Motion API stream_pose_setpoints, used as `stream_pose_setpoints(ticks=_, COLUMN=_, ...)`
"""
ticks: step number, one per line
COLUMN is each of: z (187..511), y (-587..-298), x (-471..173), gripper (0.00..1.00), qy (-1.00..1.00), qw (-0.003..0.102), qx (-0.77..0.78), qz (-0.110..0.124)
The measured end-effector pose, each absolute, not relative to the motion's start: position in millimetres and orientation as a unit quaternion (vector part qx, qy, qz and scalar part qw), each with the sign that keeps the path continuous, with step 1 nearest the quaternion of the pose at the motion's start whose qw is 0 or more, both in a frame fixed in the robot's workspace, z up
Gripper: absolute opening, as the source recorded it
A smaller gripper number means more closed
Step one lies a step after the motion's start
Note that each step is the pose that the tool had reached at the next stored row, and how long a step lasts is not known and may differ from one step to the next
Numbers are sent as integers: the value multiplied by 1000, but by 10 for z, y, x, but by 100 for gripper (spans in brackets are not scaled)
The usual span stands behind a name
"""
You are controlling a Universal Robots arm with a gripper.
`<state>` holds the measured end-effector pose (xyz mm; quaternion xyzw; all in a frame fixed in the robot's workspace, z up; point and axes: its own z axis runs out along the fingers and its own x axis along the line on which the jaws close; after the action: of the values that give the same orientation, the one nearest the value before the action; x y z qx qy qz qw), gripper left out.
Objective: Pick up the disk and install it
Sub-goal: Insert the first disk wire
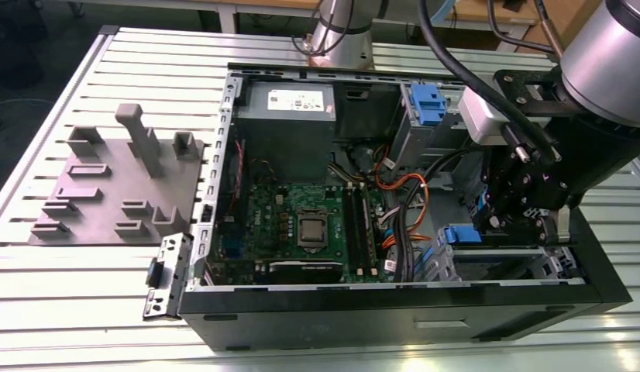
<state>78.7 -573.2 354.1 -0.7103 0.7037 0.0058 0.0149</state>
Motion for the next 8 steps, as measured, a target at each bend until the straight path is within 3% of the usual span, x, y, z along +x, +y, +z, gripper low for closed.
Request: stream_pose_setpoints(ticks=8, z=3542, y=-5732, x=787, gripper=11, qy=704, qw=16, qx=-710, qz=6)
